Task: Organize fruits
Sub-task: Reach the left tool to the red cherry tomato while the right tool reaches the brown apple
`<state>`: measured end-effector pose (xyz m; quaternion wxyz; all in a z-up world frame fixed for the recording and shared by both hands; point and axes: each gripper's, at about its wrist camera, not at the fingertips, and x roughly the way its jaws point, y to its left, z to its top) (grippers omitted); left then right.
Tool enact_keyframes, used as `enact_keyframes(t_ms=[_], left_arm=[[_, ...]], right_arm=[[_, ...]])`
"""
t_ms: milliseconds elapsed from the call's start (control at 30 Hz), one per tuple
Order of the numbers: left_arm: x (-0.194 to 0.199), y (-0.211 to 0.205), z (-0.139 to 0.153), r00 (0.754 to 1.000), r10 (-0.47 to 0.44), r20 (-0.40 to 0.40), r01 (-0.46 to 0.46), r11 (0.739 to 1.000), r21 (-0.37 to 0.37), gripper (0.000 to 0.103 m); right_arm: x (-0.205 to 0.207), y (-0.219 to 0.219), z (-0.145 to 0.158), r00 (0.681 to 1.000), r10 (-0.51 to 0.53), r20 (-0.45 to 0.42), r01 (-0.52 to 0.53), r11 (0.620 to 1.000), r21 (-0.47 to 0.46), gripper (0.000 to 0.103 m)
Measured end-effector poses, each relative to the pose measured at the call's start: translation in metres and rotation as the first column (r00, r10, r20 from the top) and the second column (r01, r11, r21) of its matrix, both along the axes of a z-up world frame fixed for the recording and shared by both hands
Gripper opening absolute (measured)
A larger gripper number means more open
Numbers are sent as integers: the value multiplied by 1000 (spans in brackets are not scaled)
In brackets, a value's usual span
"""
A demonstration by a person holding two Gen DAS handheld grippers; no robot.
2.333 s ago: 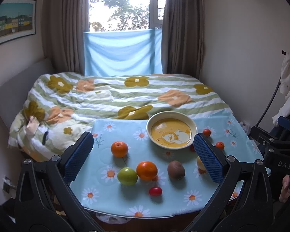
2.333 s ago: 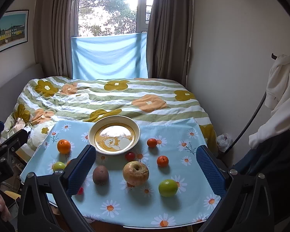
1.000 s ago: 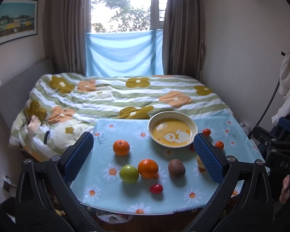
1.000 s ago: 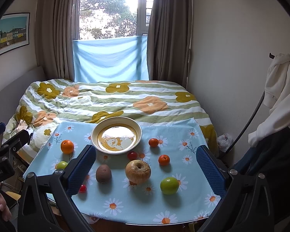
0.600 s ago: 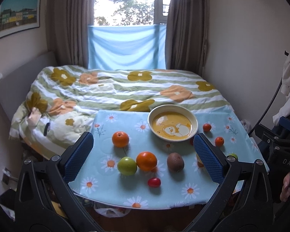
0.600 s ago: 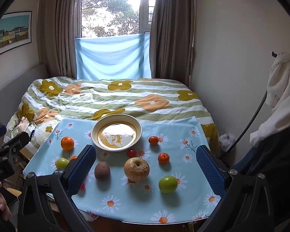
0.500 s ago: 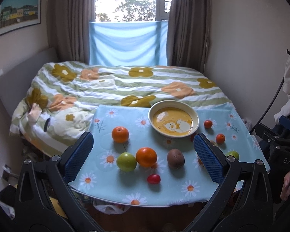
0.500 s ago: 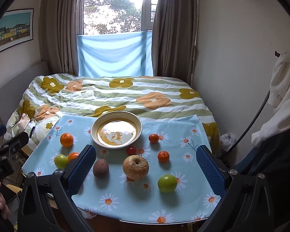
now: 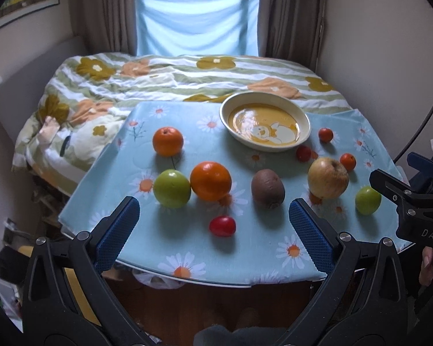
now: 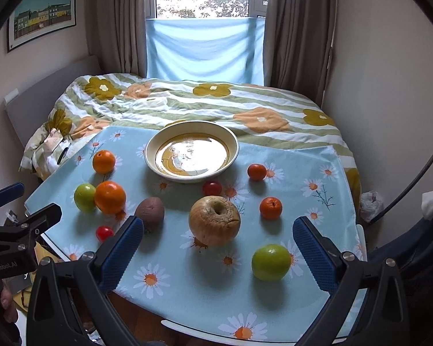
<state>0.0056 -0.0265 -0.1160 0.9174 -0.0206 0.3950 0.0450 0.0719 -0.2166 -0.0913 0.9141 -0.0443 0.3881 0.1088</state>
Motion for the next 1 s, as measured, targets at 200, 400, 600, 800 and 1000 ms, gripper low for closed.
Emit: enact_keyframes(t_ms=[200, 400, 600, 800, 1000], left_arm=[[12, 0, -45, 997, 7, -71, -9, 1000, -17, 103], [25, 5, -79, 992, 0, -130, -6, 999, -43, 98], [37, 5, -106, 984, -25, -176, 13, 997, -73, 79], [42, 2, -114, 980, -47, -196, 31, 996, -80, 69], [46, 6, -112, 980, -40, -196, 24, 996, -83, 57]], right_arm=[[15, -2, -36, 999, 21, -38, -21, 1000, 11, 103], [34, 3, -66, 996, 26, -86, -23, 999, 28, 103], [46, -1, -84, 993, 3, -122, 5, 998, 59, 103], [54, -2, -92, 989, -15, -144, 25, 997, 69, 103], [61, 1, -96, 987, -19, -157, 30, 997, 69, 99]])
